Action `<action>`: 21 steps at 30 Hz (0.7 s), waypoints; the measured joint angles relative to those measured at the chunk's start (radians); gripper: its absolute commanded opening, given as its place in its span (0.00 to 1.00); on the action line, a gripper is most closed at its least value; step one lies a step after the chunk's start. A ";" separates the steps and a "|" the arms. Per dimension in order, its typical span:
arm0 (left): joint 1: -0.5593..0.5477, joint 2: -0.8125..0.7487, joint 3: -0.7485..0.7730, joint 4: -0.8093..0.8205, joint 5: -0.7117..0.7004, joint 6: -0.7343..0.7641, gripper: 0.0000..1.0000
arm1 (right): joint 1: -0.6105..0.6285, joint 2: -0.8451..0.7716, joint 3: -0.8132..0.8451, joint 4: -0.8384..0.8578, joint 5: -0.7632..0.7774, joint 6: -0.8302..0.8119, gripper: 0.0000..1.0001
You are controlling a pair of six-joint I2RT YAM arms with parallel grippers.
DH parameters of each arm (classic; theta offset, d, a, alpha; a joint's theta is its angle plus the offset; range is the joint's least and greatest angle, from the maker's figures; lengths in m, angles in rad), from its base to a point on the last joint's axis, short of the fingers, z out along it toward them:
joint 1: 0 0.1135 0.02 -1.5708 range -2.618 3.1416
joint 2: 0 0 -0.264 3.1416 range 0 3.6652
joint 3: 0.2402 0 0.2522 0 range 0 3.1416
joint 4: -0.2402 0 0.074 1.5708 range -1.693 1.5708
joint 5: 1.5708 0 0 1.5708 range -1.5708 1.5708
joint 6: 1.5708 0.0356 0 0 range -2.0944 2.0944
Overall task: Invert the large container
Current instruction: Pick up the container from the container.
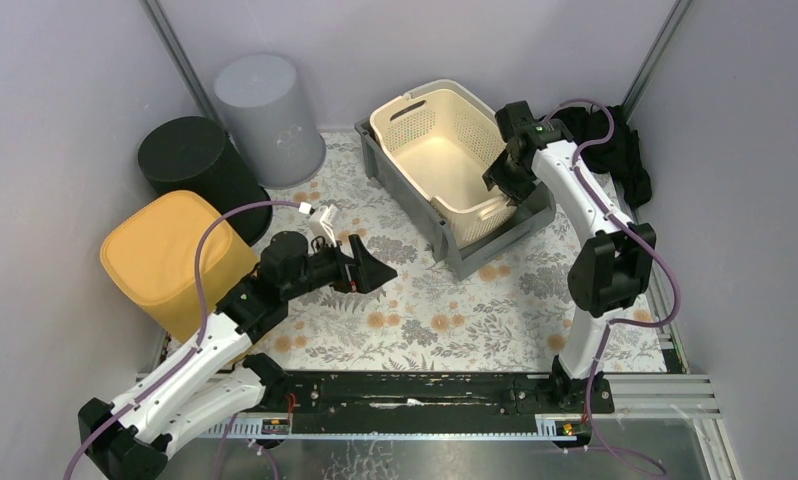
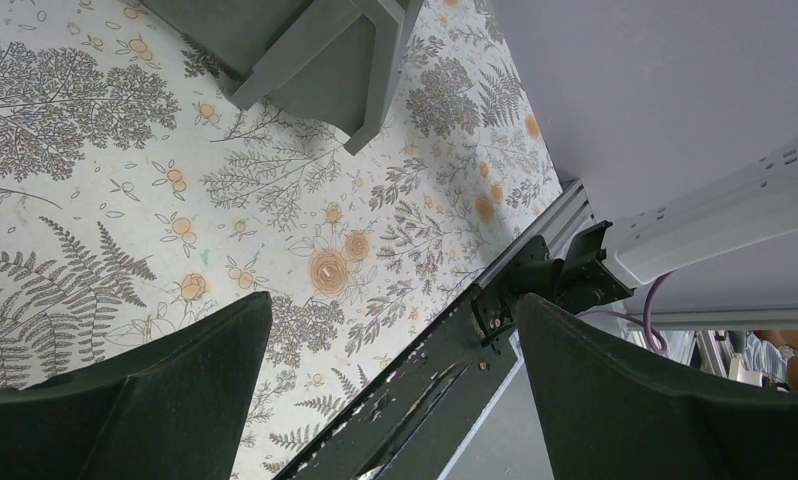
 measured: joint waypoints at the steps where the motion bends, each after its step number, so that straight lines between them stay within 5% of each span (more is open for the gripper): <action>1: 0.002 0.000 0.000 0.000 0.001 0.000 1.00 | 0.000 0.005 0.005 -0.003 0.004 0.000 0.57; 21: 0.027 0.001 -0.001 0.000 0.025 0.000 1.00 | 0.000 0.027 0.014 -0.020 0.018 -0.020 0.50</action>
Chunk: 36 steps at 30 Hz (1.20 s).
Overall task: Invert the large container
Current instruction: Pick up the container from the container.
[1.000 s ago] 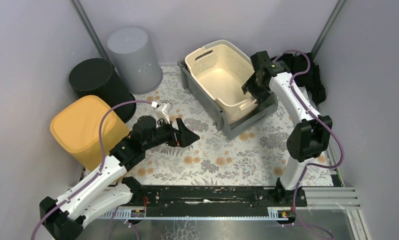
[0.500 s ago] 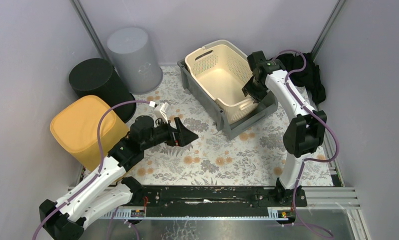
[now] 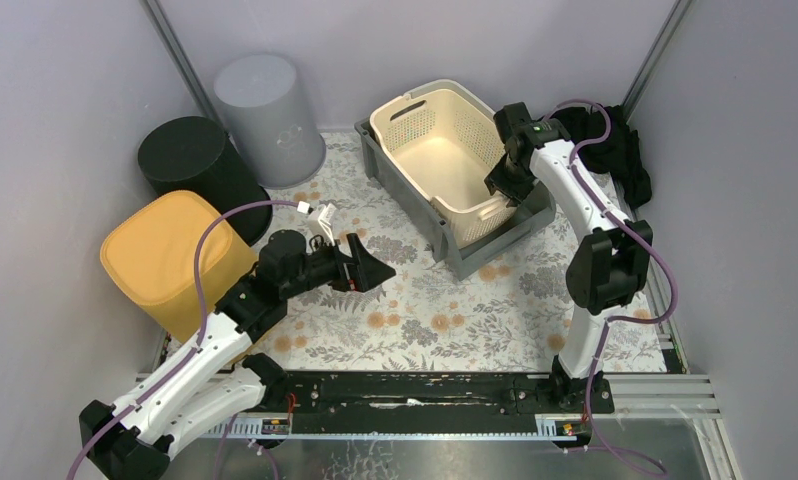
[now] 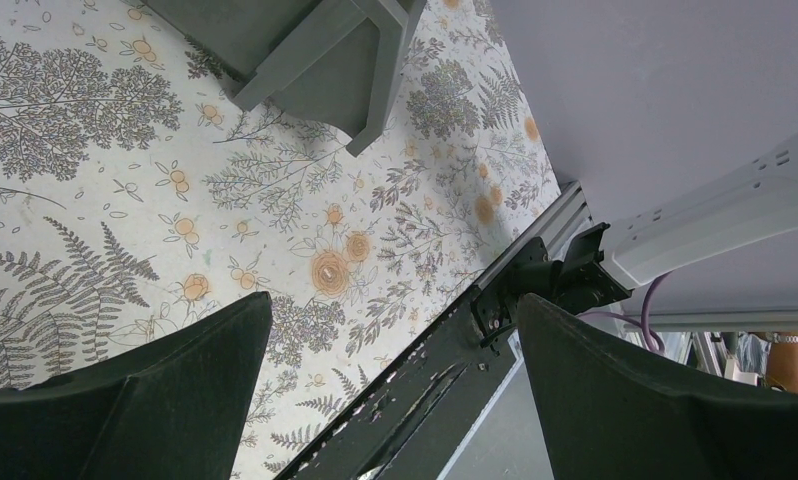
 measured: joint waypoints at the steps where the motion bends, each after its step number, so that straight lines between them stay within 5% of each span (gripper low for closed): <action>1: 0.001 0.000 0.000 0.000 0.001 0.000 1.00 | 0.000 0.001 0.000 0.000 0.000 -0.001 0.49; 9: 0.012 0.002 0.000 0.000 0.007 0.001 1.00 | 0.000 0.003 -0.017 -0.003 0.001 -0.014 0.35; 15: 0.014 0.002 0.000 0.000 0.014 0.004 1.00 | -0.007 0.004 -0.037 0.000 0.033 0.032 0.00; 36: 0.024 0.002 0.002 -0.012 0.016 0.016 1.00 | -0.008 -0.037 -0.044 0.054 0.033 0.006 0.00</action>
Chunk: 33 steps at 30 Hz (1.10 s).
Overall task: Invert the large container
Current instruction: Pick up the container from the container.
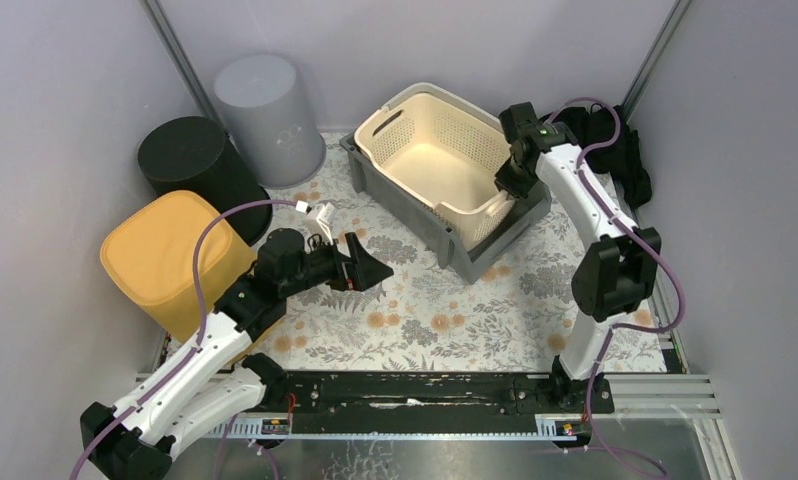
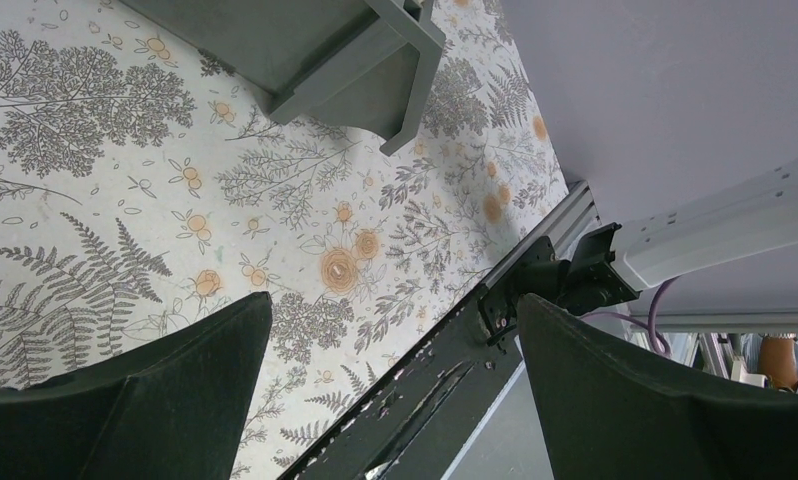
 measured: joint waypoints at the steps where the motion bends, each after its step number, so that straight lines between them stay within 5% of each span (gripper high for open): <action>1: 0.000 0.000 0.002 -0.005 0.000 0.000 1.00 | 0.000 -0.014 -0.005 0.005 0.000 0.000 0.00; 21: 0.000 0.019 0.051 -0.019 -0.032 0.001 1.00 | -0.034 -0.328 -0.057 0.094 -0.071 -0.014 0.00; 33: 0.000 0.214 0.051 0.035 -0.061 -0.004 1.00 | -0.060 -0.505 -0.057 0.127 -0.150 -0.044 0.00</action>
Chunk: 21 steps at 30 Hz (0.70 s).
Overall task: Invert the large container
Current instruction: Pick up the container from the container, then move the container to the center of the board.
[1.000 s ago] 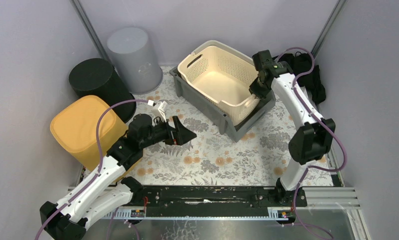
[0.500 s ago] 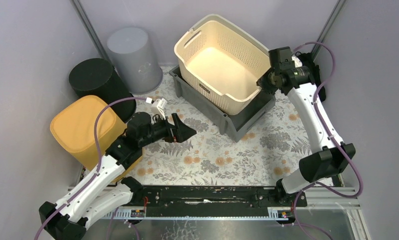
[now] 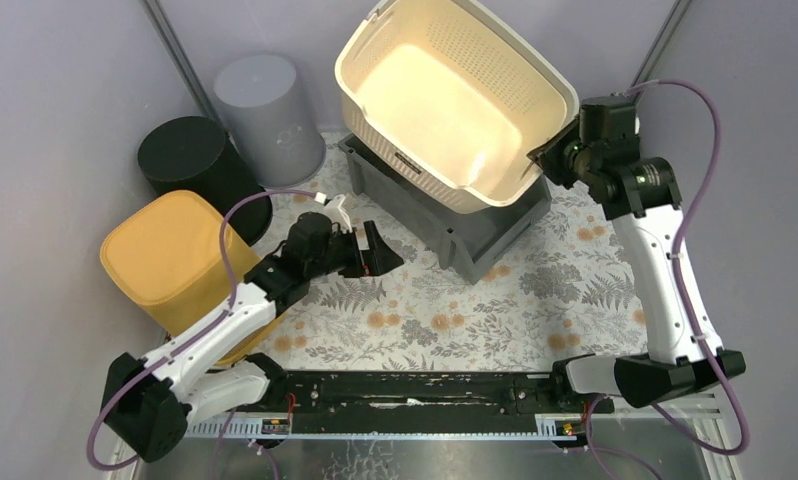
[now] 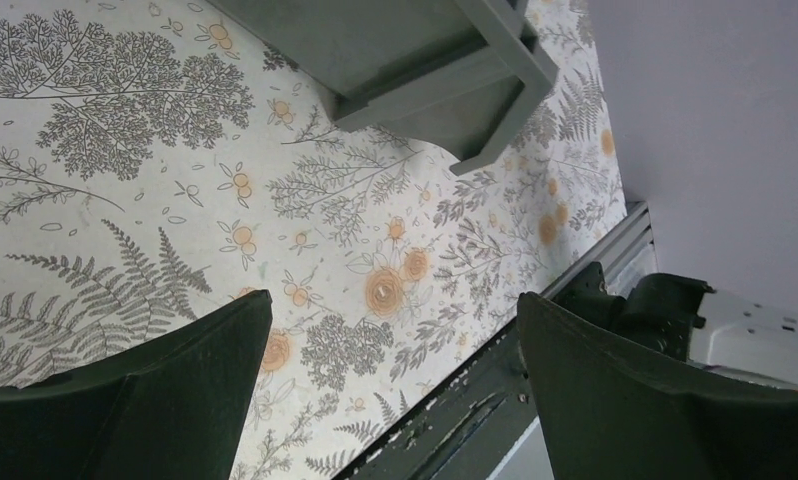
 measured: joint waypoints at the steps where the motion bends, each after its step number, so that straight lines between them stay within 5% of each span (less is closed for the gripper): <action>1: 0.000 0.023 0.000 0.014 -0.003 -0.003 1.00 | -0.002 -0.016 0.000 0.001 0.000 -0.003 0.00; 15: 0.001 0.451 0.039 0.220 -0.032 -0.037 1.00 | -0.009 -0.182 0.000 0.001 -0.024 -0.036 0.00; 21: 0.001 0.613 0.165 0.250 -0.050 -0.035 1.00 | -0.009 -0.237 -0.033 0.019 -0.062 -0.036 0.00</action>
